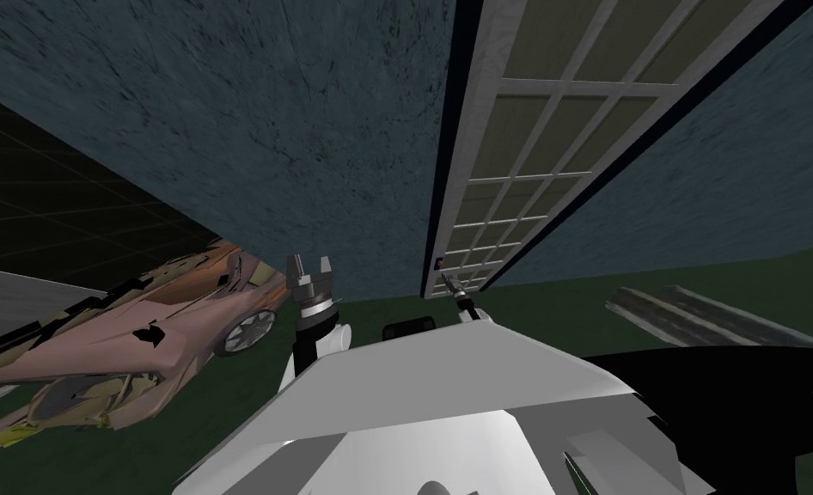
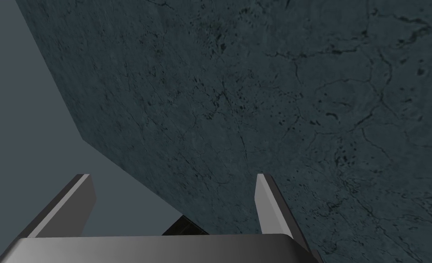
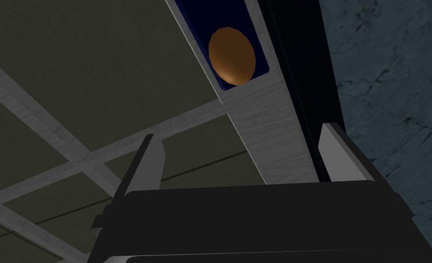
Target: Pull the door open
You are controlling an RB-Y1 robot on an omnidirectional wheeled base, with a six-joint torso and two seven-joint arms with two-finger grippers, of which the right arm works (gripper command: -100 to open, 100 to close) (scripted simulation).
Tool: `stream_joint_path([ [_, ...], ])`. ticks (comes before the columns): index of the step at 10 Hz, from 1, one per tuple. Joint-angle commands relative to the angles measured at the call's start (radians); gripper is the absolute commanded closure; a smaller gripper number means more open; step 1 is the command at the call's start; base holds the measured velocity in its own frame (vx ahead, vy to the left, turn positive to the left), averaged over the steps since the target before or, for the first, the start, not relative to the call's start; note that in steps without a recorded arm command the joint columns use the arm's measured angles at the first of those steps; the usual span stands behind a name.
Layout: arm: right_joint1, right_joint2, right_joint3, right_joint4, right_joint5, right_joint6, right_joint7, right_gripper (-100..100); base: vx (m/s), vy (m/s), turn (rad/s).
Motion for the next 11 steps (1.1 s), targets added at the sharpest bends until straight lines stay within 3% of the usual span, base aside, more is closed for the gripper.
stream_joint_path([
  [1,-0.003,0.003,-0.003,0.001,0.012,0.0,0.05,-100,-0.017,0.006,-0.034],
  [11,-0.014,0.02,-0.015,-0.002,0.077,0.01,0.29,-100,-0.017,0.004,-0.045],
])
